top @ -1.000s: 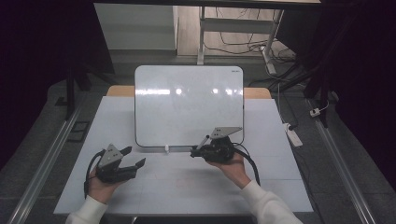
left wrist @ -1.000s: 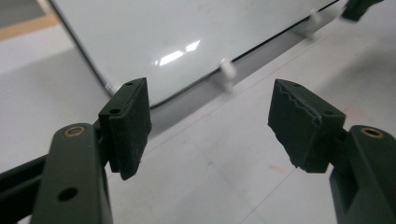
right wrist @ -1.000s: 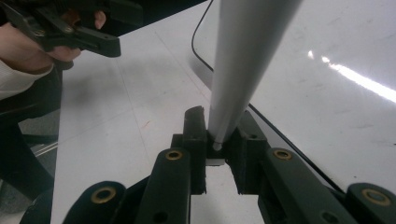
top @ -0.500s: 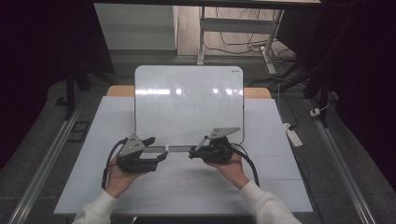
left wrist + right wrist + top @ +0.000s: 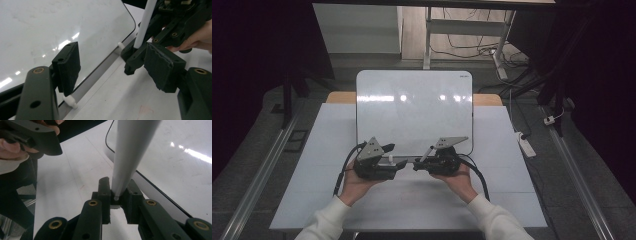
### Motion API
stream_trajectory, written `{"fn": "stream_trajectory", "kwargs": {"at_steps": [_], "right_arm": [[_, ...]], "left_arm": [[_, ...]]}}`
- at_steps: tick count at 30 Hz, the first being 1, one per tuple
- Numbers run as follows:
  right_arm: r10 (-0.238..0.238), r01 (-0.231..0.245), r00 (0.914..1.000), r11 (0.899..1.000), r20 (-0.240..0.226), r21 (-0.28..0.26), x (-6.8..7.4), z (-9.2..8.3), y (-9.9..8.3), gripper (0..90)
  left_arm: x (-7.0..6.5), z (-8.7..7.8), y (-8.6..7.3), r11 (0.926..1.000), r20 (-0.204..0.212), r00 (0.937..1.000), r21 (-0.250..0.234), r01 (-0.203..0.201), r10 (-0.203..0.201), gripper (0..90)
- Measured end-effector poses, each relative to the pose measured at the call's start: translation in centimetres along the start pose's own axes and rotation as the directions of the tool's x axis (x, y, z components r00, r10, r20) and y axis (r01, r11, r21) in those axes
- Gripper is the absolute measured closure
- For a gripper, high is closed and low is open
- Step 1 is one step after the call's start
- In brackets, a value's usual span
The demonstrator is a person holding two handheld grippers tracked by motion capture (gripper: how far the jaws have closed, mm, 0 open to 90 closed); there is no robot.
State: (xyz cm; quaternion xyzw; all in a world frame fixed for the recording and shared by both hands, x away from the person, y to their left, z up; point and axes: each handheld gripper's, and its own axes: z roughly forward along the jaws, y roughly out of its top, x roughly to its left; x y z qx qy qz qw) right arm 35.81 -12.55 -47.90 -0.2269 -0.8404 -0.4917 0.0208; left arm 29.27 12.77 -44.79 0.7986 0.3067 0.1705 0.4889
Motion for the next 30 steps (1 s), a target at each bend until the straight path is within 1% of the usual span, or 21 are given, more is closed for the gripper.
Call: {"fn": "stream_trajectory", "kwargs": {"at_steps": [5, 9, 14, 17, 21, 27, 30], "right_arm": [[0.001, -0.001, 1.0000, 1.000, -0.001, 0.001, 0.0, 0.1, 0.0, 77.1], [0.007, -0.007, 1.0000, 1.000, -0.003, 0.004, 0.0, 0.3, 0.0, 77.0], [0.017, -0.017, 0.9998, 1.000, -0.011, 0.008, 0.1, 0.5, -0.1, 77.1], [0.019, -0.019, 0.9997, 1.000, -0.015, 0.008, 0.1, 0.6, -0.1, 77.0], [0.022, -0.022, 0.9995, 1.000, -0.021, 0.009, 0.2, 0.6, -0.2, 77.0], [0.022, -0.022, 0.9994, 1.000, -0.025, 0.014, 0.3, 0.8, -0.2, 77.1], [0.023, -0.023, 0.9993, 1.000, -0.029, 0.014, 0.4, 0.8, -0.2, 77.0]], "left_arm": [[-0.4, 0.7, 0.6, 1.0000, 0.021, 0.9998, -0.001, -0.008, 0.008, 29.7], [-0.8, 1.5, 1.1, 0.9996, 0.039, 0.9988, 0.001, -0.029, 0.029, 30.8], [-1.4, 2.3, 1.8, 0.9986, 0.066, 0.9964, -0.011, -0.052, 0.053, 36.4], [-1.6, 3.0, 2.1, 0.9980, 0.083, 0.9946, -0.013, -0.062, 0.063, 41.3], [-1.7, 3.7, 2.3, 0.9974, 0.107, 0.9917, -0.013, -0.071, 0.072, 51.2], [-1.6, 4.5, 2.3, 0.9970, 0.126, 0.9891, -0.005, -0.077, 0.077, 64.3], [-1.6, 4.6, 2.3, 0.9964, 0.135, 0.9872, -0.005, -0.085, 0.085, 74.5]]}}
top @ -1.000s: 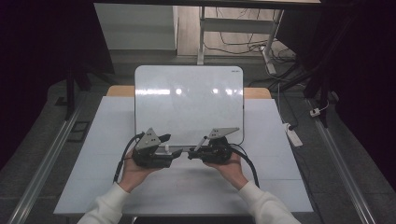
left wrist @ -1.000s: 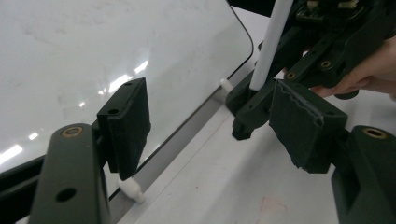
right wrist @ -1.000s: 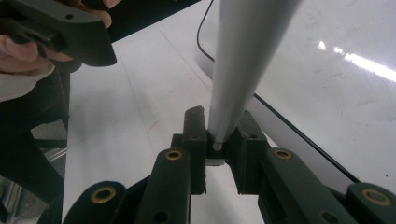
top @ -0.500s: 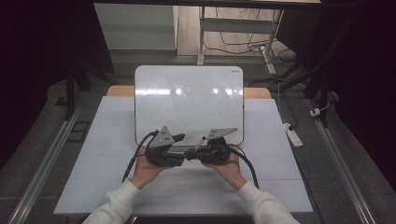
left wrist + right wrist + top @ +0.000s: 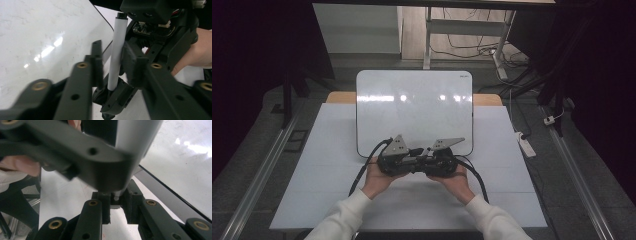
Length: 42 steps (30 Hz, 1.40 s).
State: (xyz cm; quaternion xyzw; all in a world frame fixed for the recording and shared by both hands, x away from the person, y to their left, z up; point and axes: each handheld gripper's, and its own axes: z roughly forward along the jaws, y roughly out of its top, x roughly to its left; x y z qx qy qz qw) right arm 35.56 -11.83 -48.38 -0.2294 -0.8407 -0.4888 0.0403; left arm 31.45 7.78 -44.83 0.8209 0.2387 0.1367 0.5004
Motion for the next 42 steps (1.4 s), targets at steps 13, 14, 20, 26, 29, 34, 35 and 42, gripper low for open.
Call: {"fn": "stream_trajectory", "kwargs": {"at_steps": [13, 14, 20, 26, 29, 34, 35, 42], "right_arm": [[-0.003, 0.003, 1.0000, 1.000, -0.001, -0.023, 0.1, -0.1, 0.0, 76.2], [-0.009, 0.009, 1.0000, 0.999, 0.000, -0.037, 0.2, -0.2, 0.0, 74.4], [-0.037, 0.043, 0.9978, 0.991, 0.056, -0.125, 0.5, -1.5, -0.1, 56.9], [-0.096, 0.119, 0.9822, 0.982, 0.161, -0.145, 0.6, -3.3, -0.9, 49.5], [-0.104, 0.133, 0.9738, 0.982, 0.202, -0.135, 0.3, -4.1, -1.6, 48.3], [-0.105, 0.141, 0.9542, 0.984, 0.280, -0.109, -0.6, -5.9, -3.1, 47.6], [-0.105, 0.142, 0.9504, 0.984, 0.293, -0.109, -0.7, -6.3, -3.4, 47.6], [-0.097, 0.154, 0.9089, 0.982, 0.406, -0.112, -1.6, -9.4, -5.8, 46.9]], "left_arm": [[0.0, -0.8, 0.1, 0.9993, -0.022, 0.9993, -0.025, -0.029, 0.029, 81.6], [0.1, -1.0, 0.1, 0.9991, -0.034, 0.9989, -0.026, -0.034, 0.033, 81.6], [1.5, -2.9, -0.2, 0.9988, -0.081, 0.9967, -0.049, 0.002, -0.006, 81.6], [3.4, -5.2, -1.0, 0.9962, -0.156, 0.9855, -0.068, 0.056, -0.066, 81.6], [4.3, -6.1, -1.3, 0.9937, -0.187, 0.9777, -0.075, 0.084, -0.097, 81.6], [5.4, -7.0, -1.5, 0.9930, -0.238, 0.9646, -0.056, 0.104, -0.114, 81.6], [5.6, -7.2, -1.6, 0.9930, -0.254, 0.9601, -0.048, 0.108, -0.117, 81.6], [7.2, -7.7, -2.4, 0.9873, -0.309, 0.9384, -0.012, 0.159, -0.155, 81.5]]}}
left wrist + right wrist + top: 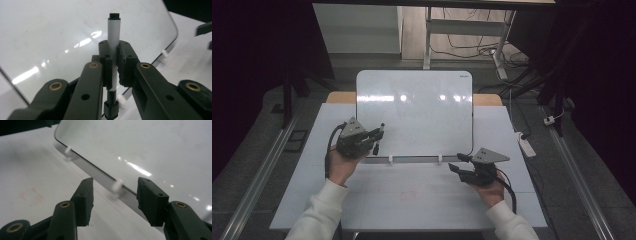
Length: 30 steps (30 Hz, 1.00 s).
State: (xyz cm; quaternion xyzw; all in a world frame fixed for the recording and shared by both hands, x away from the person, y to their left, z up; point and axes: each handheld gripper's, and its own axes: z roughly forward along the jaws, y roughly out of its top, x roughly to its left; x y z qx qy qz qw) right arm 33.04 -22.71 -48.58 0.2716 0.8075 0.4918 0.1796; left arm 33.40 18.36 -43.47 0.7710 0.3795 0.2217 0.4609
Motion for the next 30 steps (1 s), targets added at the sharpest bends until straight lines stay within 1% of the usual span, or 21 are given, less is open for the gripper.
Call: {"fn": "stream_trajectory", "kwargs": {"at_steps": [2, 3, 8, 11, 15, 20, 22, 28, 30], "right_arm": [[-0.008, 0.008, 0.9995, 1.000, 0.031, 0.001, -0.4, -0.8, -0.6, 46.5], [-0.004, 0.004, 0.9992, 1.000, 0.039, 0.002, -0.6, -1.2, -0.9, 46.4], [0.003, -0.004, 0.9959, 1.000, 0.090, 0.003, -1.6, -2.6, -1.9, 45.9], [0.003, -0.003, 0.9930, 1.000, 0.118, 0.004, -1.9, -3.3, -2.2, 45.7], [0.005, -0.005, 0.9913, 1.000, 0.131, 0.004, -2.1, -4.0, -2.5, 45.5], [0.005, -0.005, 0.9903, 1.000, 0.139, 0.003, -2.2, -4.2, -2.7, 45.5], [0.003, -0.004, 0.9902, 1.000, 0.139, 0.004, -2.2, -4.3, -2.8, 45.6], [-0.002, 0.000, 0.9895, 1.000, 0.145, 0.013, -2.3, -4.3, -2.9, 45.5], [-0.002, 0.000, 0.9894, 1.000, 0.145, 0.014, -2.3, -4.2, -2.9, 45.5]], "left_arm": [[0.5, 0.0, -0.2, 0.9998, -0.009, 0.9999, 0.012, 0.013, -0.013, 81.5], [0.7, 0.0, -0.2, 0.9998, -0.012, 0.9998, 0.016, 0.016, -0.016, 81.5], [1.2, -0.1, -0.2, 0.9989, -0.027, 0.9994, 0.042, 0.022, -0.021, 81.5], [1.4, 0.2, -0.1, 0.9965, -0.040, 0.9991, 0.080, 0.021, -0.018, 81.5], [1.9, 0.9, 0.5, 0.9907, -0.068, 0.9977, 0.136, 0.010, -0.001, 81.4], [2.6, 2.3, 0.8, 0.9815, -0.076, 0.9971, 0.190, 0.021, -0.006, 81.4], [2.8, 2.8, 0.8, 0.9781, -0.085, 0.9964, 0.207, 0.020, -0.002, 81.4], [3.1, 3.9, 0.6, 0.9689, -0.093, 0.9956, 0.247, 0.017, 0.006, 81.2], [3.2, 4.1, 0.6, 0.9675, -0.097, 0.9953, 0.252, 0.021, 0.004, 81.0]]}}
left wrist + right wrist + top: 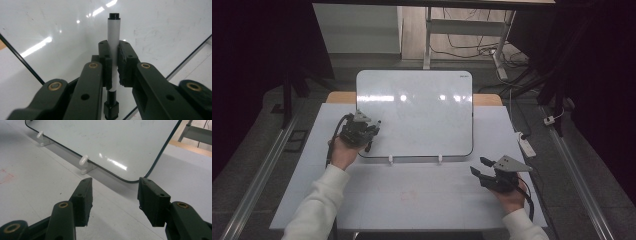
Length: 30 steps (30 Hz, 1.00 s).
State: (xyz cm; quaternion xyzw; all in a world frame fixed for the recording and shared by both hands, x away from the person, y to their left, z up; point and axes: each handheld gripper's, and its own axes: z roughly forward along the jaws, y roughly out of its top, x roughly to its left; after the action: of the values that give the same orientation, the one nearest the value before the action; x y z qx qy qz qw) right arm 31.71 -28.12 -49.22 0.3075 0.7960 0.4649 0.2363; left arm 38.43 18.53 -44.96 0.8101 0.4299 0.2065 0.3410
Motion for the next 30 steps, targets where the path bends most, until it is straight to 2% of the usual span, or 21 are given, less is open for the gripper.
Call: {"fn": "stream_trajectory", "kwargs": {"at_steps": [7, 13, 19, 23, 25, 30], "right_arm": [[-0.012, 0.012, 0.9999, 1.000, 0.004, 0.010, 0.1, 0.1, -0.1, 45.3], [-0.024, 0.024, 0.9997, 1.000, 0.006, 0.016, 0.1, 0.2, -0.1, 45.2], [-0.024, 0.023, 0.9997, 1.000, 0.007, 0.019, 0.1, 0.2, -0.2, 45.1], [-0.028, 0.028, 0.9996, 0.999, 0.006, 0.020, 0.1, 0.3, -0.2, 45.0], [-0.030, 0.030, 0.9995, 0.999, 0.007, 0.021, 0.1, 0.3, -0.2, 44.9], [-0.023, 0.023, 0.9997, 0.999, 0.004, 0.024, 0.1, 0.2, -0.2, 44.8]], "left_arm": [[0.6, 0.8, -0.1, 0.9998, -0.035, 0.9993, 0.014, 0.011, -0.011, 80.3], [0.4, 1.3, 0.1, 1.0000, -0.063, 0.9980, 0.003, -0.005, 0.005, 79.9], [0.2, 1.4, 0.1, 0.9997, -0.070, 0.9973, -0.007, -0.022, 0.021, 78.3], [0.2, 1.3, 0.1, 0.9996, -0.073, 0.9971, -0.014, -0.023, 0.022, 72.5], [0.2, 1.1, 0.0, 0.9994, -0.074, 0.9970, -0.024, -0.024, 0.022, 66.8], [0.1, -0.3, -0.2, 0.9963, -0.060, 0.9982, -0.086, -0.008, 0.003, 52.3]]}}
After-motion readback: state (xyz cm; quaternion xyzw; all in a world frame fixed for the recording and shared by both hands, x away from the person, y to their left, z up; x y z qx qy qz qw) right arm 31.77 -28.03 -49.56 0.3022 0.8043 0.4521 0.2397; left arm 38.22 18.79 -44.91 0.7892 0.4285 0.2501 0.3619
